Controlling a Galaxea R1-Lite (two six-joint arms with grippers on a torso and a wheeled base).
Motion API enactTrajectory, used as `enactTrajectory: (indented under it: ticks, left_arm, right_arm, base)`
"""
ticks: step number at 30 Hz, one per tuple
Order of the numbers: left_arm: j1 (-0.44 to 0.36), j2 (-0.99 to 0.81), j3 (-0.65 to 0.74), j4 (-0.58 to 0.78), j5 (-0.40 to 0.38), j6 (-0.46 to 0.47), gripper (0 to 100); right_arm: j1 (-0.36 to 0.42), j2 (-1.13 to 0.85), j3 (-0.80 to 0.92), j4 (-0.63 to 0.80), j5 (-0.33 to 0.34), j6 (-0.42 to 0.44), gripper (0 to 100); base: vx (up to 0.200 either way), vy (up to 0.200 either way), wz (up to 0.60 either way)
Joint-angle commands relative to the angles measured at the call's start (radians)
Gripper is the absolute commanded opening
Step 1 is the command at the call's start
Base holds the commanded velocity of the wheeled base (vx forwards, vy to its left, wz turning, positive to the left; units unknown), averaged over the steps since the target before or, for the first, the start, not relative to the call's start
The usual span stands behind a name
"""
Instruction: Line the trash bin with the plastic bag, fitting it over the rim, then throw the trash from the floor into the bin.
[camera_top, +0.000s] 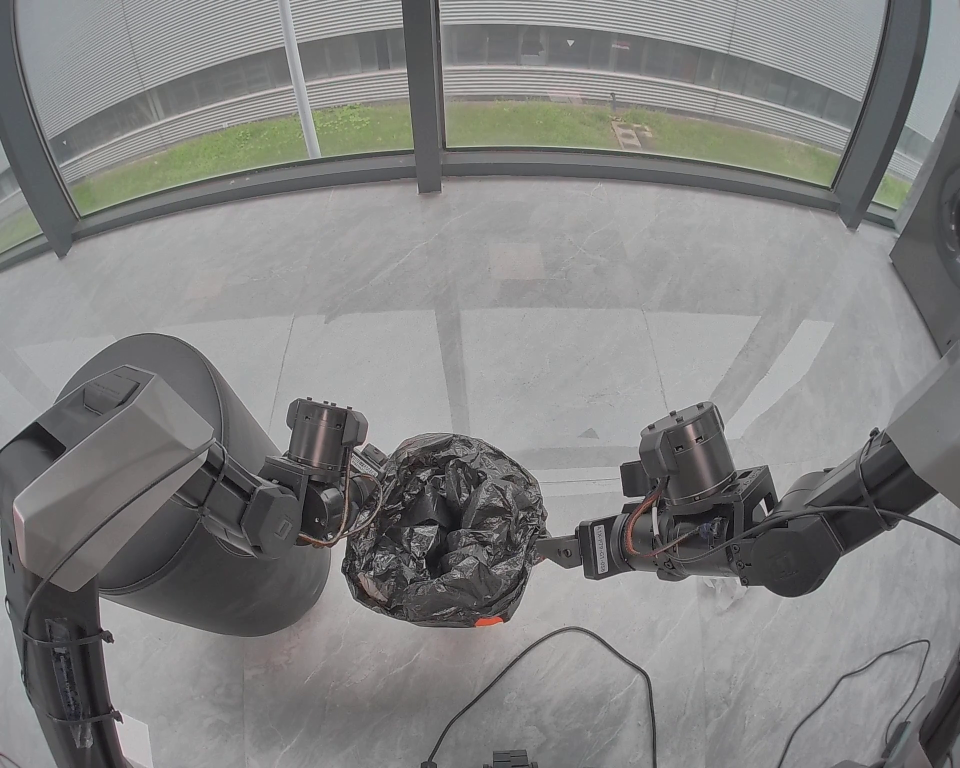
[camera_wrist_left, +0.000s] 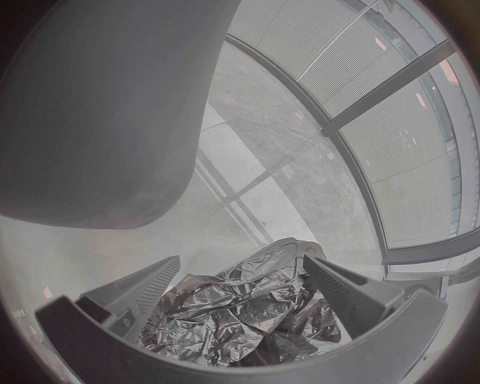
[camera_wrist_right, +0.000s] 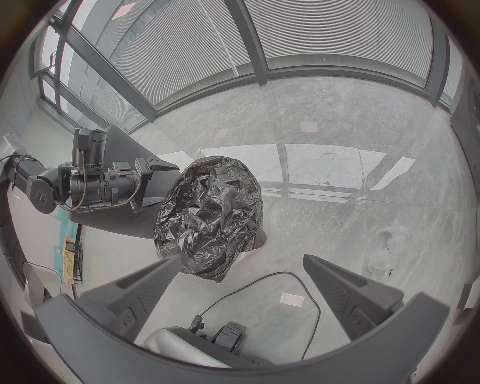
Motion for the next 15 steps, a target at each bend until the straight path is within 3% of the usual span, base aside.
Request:
enactTrajectory:
  ticks: [1, 15]
  left_arm:
    - [0.0, -0.039, -0.008, -0.001, 0.006, 0.009, 100]
    - [-0.094, -0.044, 0.021, 0.001, 0.006, 0.026, 100]
  right_arm:
    - [0.001, -0.006, 0.004, -0.001, 0.0, 0.0, 100]
    - [0.001, -0.006, 0.014, -0.014, 0.0, 0.0, 100]
  base:
    - [0.0, 0.0, 0.0]
    - [0.0, 0.0, 0.0]
